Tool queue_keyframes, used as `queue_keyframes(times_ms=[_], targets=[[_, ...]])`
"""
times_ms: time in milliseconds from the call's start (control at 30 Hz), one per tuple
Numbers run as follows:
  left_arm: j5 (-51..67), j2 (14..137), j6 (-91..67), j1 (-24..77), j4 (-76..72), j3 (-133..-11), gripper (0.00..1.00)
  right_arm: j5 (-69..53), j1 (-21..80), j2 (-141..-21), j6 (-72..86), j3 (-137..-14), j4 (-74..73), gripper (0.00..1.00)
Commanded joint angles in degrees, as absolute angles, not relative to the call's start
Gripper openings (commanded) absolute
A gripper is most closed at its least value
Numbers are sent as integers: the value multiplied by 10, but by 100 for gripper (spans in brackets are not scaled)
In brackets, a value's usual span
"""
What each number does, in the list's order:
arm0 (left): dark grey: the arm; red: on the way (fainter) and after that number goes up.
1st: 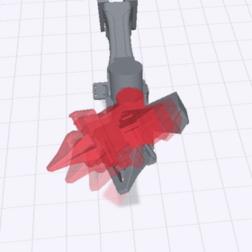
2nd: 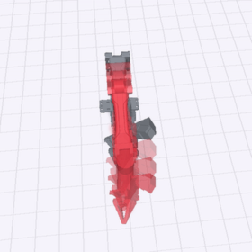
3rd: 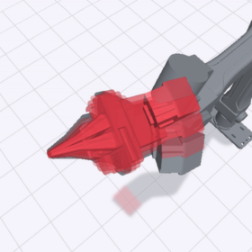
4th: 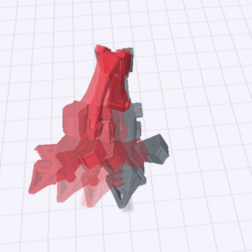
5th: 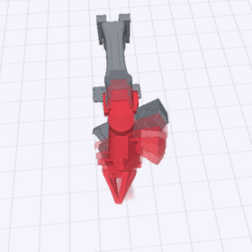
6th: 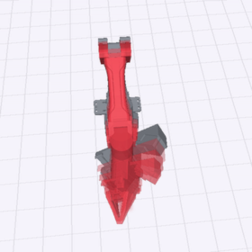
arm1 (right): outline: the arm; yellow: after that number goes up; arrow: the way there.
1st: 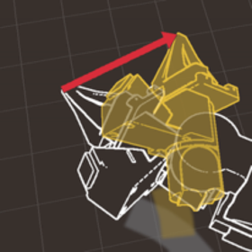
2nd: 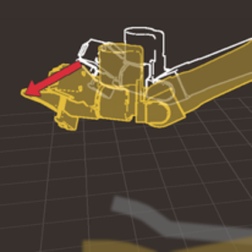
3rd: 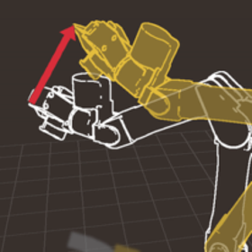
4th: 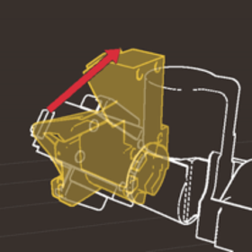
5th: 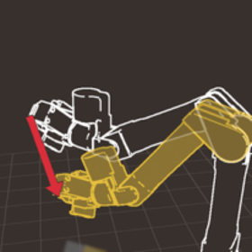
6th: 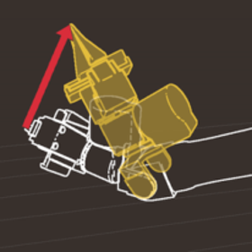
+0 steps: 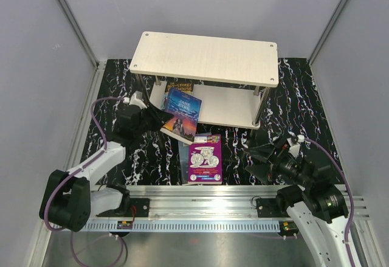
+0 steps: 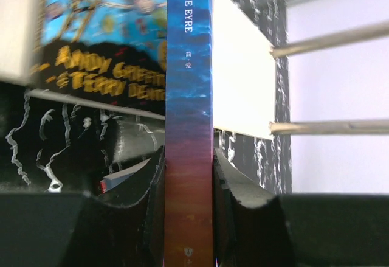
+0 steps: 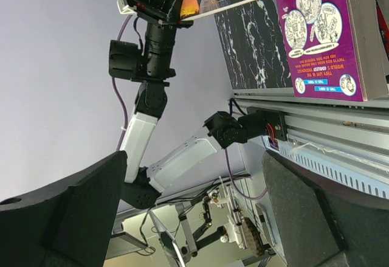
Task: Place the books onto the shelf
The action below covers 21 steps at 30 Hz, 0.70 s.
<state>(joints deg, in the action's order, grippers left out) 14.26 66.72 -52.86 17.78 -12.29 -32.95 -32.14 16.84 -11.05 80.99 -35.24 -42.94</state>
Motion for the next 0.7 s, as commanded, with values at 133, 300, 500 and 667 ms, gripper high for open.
queue_keyframes(times_ms=[133, 300, 500, 667], targets=[[69, 681, -599, 172, -303, -335, 0, -318, 171, -107, 799, -373, -441, 100], [28, 703, -597, 169, -216, -386, 7, -316, 171, -105, 793, -372, -449, 100], [65, 758, -569, 144, -104, -445, 70, -315, 171, -100, 801, -354, -431, 100], [76, 758, -562, 133, -54, -456, 98, -316, 171, -98, 803, -343, -410, 100]])
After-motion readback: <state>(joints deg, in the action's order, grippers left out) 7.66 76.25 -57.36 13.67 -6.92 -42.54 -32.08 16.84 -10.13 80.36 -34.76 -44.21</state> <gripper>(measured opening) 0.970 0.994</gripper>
